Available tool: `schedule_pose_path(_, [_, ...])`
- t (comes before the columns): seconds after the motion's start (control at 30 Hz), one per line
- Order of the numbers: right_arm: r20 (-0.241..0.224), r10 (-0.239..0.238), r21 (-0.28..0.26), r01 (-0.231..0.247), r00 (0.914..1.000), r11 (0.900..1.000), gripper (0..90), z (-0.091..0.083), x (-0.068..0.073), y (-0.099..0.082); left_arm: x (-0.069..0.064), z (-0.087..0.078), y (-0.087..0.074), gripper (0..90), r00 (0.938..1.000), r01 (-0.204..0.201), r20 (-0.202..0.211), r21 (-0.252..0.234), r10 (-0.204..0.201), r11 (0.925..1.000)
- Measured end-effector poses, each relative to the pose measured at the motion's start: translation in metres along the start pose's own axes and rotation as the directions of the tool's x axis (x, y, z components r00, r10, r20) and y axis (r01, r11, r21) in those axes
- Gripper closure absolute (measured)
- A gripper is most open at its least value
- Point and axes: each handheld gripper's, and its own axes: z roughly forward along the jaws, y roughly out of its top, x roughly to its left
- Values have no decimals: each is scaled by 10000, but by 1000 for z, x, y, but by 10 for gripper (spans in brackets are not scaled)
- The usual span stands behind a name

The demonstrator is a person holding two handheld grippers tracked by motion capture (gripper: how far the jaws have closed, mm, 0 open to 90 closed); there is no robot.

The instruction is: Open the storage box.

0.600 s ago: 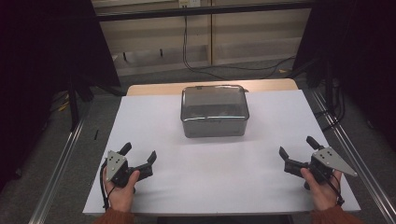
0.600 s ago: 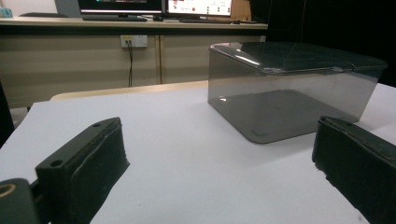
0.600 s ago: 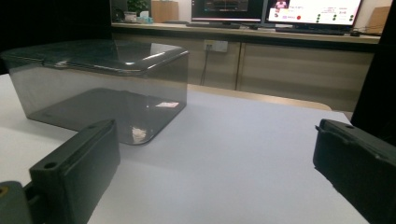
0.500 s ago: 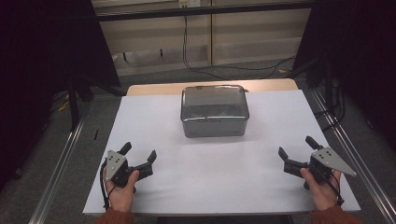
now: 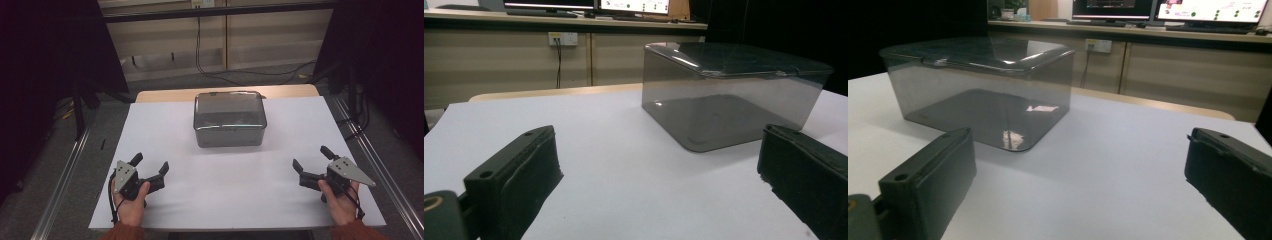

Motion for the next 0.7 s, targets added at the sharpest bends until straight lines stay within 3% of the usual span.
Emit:
schedule_pose_path(0.23, [-346, 134, 107, -131, 9993, 9999, 0, 7, 9, 1, -2, 0, 0, 32, 9998, -185, -64, -19, 185, 9998])
schedule_pose_path(0.7, [-581, 47, 54, -44, 9983, 10000, 0, 17, 18, 7, -4, 2, 0, 32, 9998, -143, 101, -8, 143, 9999])
